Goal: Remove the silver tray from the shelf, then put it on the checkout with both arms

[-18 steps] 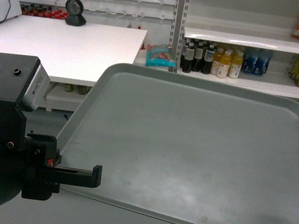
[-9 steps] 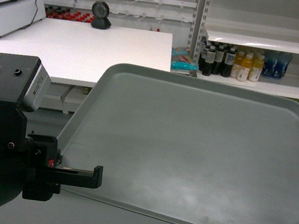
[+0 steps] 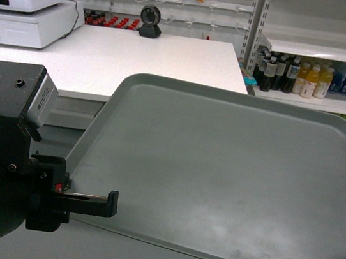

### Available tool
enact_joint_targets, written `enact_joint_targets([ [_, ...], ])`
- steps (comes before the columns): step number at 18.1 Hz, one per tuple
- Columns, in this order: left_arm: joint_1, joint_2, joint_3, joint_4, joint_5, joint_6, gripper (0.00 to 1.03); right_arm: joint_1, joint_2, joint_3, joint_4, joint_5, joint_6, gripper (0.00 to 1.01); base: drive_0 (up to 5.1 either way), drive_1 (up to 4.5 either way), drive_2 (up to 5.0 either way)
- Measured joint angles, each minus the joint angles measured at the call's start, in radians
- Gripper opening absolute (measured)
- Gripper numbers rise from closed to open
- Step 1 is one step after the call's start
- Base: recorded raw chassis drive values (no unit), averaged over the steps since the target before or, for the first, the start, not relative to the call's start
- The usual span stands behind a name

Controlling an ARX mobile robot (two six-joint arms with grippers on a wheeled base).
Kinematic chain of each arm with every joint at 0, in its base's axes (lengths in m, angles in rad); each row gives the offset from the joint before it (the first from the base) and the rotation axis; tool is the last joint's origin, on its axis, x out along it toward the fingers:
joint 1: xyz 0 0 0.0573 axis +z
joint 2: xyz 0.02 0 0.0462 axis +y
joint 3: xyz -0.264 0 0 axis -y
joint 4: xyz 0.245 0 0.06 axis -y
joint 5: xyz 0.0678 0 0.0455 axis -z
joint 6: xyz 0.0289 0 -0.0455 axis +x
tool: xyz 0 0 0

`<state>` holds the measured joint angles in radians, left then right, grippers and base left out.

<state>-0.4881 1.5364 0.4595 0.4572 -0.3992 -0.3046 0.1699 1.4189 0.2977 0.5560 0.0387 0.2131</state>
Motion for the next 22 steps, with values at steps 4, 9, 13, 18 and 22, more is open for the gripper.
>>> enact_joint_targets([
  [4, 0.0, 0.0, 0.0, 0.0, 0.0, 0.0, 0.03, 0.0, 0.0, 0.0, -0.001, 0.0, 0.0, 0.03, -4.9, 2.52, 2.5],
  [9, 0.0, 0.0, 0.0, -0.002, -0.001, 0.001, 0.03, 0.0, 0.002, 0.0, -0.003, 0.0, 0.0, 0.03, -5.1, 2.35, 2.4],
  [13, 0.002, 0.0, 0.0, -0.005, -0.002, 0.006, 0.03, 0.0, -0.001, -0.002, -0.003, -0.003, 0.0, 0.03, -2.7, 3.12, -1.0],
  [18, 0.002, 0.0, 0.0, 0.004, -0.001, 0.006, 0.03, 0.0, 0.0, -0.002, 0.003, -0.003, 0.0, 0.03, -0.1, 4.11, -4.2],
  [22, 0.002, 0.0, 0.0, 0.002, -0.001, 0.006, 0.03, 0.0, 0.0, -0.002, 0.002, -0.003, 0.0, 0.03, 0.0, 4.16, -4.2],
])
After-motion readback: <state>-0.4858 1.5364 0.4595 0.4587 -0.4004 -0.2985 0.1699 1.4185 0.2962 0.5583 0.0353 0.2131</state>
